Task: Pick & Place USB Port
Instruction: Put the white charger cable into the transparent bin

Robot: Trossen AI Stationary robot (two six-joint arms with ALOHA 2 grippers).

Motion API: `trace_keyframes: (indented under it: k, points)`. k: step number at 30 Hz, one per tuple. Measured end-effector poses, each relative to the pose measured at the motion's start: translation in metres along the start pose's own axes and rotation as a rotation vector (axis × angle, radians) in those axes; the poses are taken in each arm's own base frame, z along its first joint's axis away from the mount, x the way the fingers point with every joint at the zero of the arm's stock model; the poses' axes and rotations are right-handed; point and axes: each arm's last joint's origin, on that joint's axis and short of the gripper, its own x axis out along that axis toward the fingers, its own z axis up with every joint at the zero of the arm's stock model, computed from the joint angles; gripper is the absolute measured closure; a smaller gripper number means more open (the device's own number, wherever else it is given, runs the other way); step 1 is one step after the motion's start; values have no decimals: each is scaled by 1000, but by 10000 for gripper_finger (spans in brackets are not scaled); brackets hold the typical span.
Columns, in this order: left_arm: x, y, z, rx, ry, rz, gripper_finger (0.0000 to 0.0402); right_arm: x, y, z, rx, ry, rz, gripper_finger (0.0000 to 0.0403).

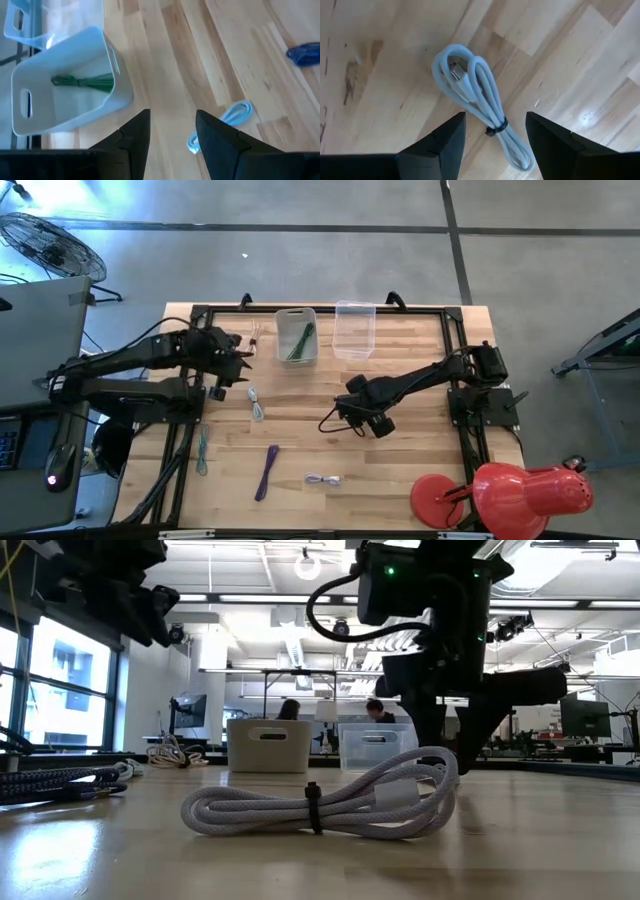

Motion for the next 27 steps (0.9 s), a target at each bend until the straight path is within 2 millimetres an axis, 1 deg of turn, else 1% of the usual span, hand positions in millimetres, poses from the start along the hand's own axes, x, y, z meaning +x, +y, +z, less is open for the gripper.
trace_keyframes:
  k: [5, 15, 18, 22, 24, 27]
  points:
    - [0, 1, 4, 11, -56, -13, 247, 0, 0, 2, 16, -21, 9, 203]
    - [0, 1, 4, 11, -58, -11, 247, 0, -1, 2, 47, -38, 32, 204]
    - [0, 1, 4, 11, -58, -11, 247, 0, -2, 1, 80, -46, 70, 210]
    - [0, 1, 4, 11, -58, -11, 247, 1, -4, 0, 97, -45, 81, 244]
    - [0, 1, 4, 3, -58, -11, 247, 1, -4, 0, 98, -38, 65, 271]
    - [0, 1, 4, 0, -58, -11, 247, 1, -5, 0, 99, -34, 48, 322]
